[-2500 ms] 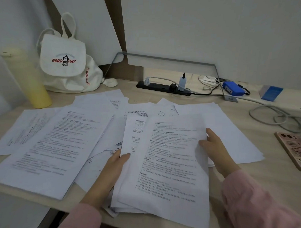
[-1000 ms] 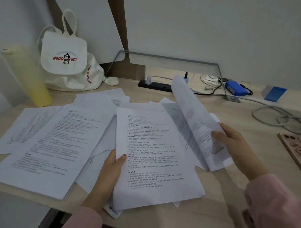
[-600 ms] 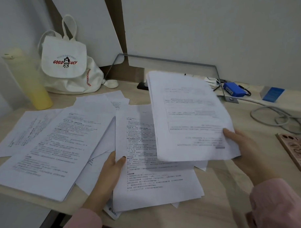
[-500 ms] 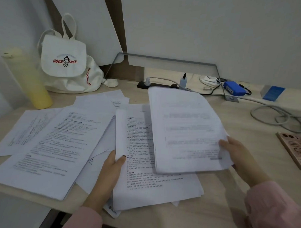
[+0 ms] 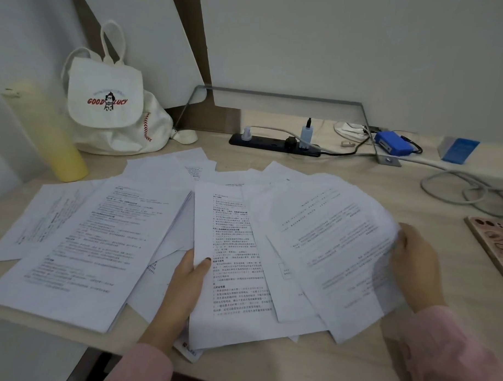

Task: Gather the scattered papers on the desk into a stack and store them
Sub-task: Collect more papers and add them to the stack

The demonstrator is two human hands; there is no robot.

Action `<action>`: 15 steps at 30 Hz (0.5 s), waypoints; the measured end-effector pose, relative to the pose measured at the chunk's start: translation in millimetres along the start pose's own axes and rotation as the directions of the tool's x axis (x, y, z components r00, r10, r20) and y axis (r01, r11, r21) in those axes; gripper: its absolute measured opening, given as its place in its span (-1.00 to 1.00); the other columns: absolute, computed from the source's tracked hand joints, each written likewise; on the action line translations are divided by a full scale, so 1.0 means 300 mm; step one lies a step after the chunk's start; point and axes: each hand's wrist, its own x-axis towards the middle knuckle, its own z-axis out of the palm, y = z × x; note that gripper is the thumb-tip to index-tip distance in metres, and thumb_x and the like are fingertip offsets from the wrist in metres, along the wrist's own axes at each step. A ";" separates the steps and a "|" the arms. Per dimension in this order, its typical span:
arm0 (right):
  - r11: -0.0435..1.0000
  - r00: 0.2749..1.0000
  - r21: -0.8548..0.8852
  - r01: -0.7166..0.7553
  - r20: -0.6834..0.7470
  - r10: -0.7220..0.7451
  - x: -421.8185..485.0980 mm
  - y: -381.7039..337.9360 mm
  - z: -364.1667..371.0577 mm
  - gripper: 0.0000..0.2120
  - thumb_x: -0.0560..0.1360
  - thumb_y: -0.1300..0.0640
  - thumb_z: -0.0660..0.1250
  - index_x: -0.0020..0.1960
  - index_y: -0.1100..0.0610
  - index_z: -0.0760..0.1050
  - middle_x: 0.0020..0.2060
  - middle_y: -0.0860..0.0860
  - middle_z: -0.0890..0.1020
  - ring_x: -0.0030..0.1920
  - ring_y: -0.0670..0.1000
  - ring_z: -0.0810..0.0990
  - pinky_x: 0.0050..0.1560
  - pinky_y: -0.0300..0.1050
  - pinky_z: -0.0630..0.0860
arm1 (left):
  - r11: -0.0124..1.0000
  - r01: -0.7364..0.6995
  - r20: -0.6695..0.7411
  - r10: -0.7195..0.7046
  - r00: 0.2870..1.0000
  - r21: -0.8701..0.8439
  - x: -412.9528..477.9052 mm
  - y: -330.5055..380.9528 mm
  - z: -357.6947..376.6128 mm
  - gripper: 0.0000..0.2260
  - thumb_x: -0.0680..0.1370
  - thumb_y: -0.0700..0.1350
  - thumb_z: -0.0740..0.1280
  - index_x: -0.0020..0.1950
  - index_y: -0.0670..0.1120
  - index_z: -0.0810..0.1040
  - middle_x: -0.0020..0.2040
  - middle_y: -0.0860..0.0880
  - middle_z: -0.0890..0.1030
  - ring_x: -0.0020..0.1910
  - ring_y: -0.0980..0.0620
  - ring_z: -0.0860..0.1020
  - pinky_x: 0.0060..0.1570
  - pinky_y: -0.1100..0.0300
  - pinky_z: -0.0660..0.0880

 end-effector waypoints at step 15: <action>0.969 0.955 -0.002 -0.246 0.170 0.243 0.041 0.064 -0.001 -0.80 0.48 0.34 0.08 -0.12 0.33 0.48 -0.20 0.22 0.54 -0.20 0.16 0.44 -0.23 -0.07 0.29 | 1.000 -0.011 0.009 0.011 1.000 -0.019 -0.002 -0.001 -0.001 -0.79 0.60 -0.14 0.18 0.19 0.05 0.48 0.03 0.07 0.63 -0.01 0.07 0.60 -0.13 0.18 0.50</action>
